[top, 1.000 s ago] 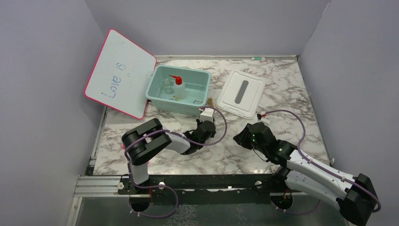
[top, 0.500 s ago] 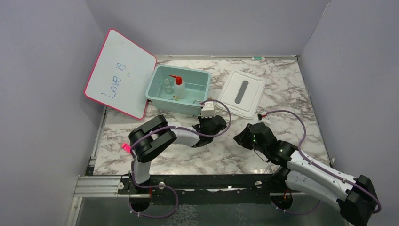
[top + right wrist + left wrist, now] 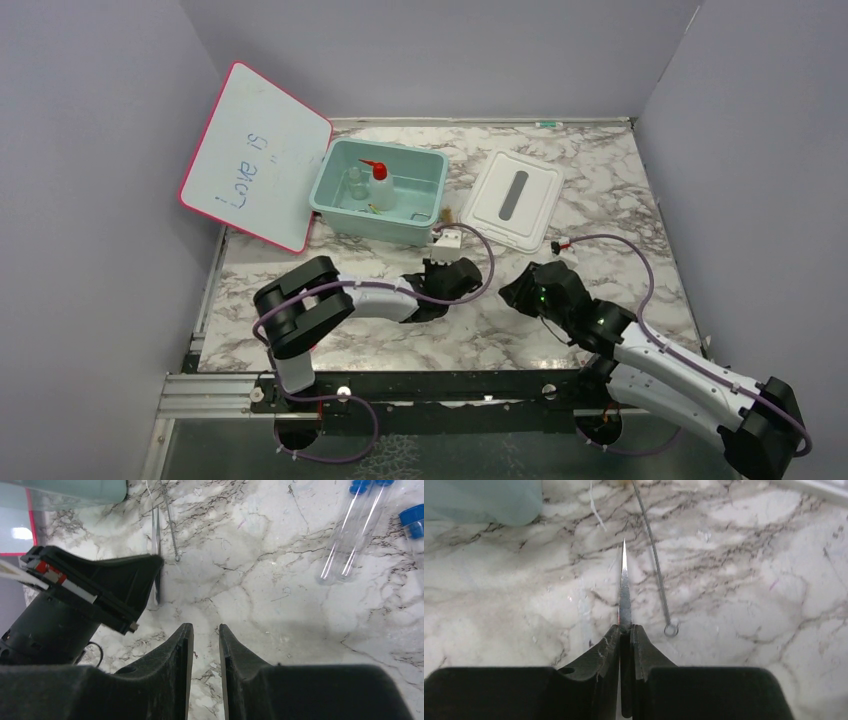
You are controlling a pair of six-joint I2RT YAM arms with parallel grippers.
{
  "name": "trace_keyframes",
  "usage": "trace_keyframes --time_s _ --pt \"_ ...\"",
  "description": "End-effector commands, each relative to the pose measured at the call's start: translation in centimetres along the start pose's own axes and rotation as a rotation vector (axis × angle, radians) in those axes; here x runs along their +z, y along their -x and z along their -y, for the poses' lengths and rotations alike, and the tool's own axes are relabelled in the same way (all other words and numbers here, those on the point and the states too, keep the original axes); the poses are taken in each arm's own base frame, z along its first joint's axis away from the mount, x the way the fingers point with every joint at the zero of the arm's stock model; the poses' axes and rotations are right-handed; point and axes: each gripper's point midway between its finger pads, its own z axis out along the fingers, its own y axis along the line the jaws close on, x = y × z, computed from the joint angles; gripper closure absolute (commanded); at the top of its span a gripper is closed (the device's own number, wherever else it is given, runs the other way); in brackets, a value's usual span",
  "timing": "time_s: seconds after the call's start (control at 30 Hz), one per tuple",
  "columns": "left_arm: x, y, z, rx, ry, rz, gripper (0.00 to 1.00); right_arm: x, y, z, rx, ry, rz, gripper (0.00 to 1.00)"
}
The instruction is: Organize the chemistry lab equipment
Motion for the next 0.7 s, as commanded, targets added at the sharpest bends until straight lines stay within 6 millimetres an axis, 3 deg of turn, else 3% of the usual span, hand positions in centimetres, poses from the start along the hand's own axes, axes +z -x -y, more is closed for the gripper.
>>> trace_keyframes --time_s 0.0,0.13,0.33,0.5,0.67 --pt "-3.4 -1.1 -0.8 0.083 -0.069 -0.122 0.86 -0.2 0.4 1.3 -0.018 -0.045 0.035 0.70" --pt "-6.0 2.8 0.0 0.069 -0.132 -0.063 0.86 -0.4 0.6 1.4 -0.018 -0.049 0.044 0.70" --pt "-9.0 11.2 0.3 0.022 -0.159 0.088 0.86 -0.5 0.6 1.4 -0.010 -0.048 0.043 0.70" --pt "-10.2 18.4 -1.6 -0.068 -0.105 0.222 0.86 -0.4 0.6 1.2 -0.003 -0.044 0.038 0.70" --pt "-9.3 23.3 -6.4 -0.251 0.044 0.307 0.86 -0.4 0.5 1.2 -0.002 -0.042 0.033 0.70"
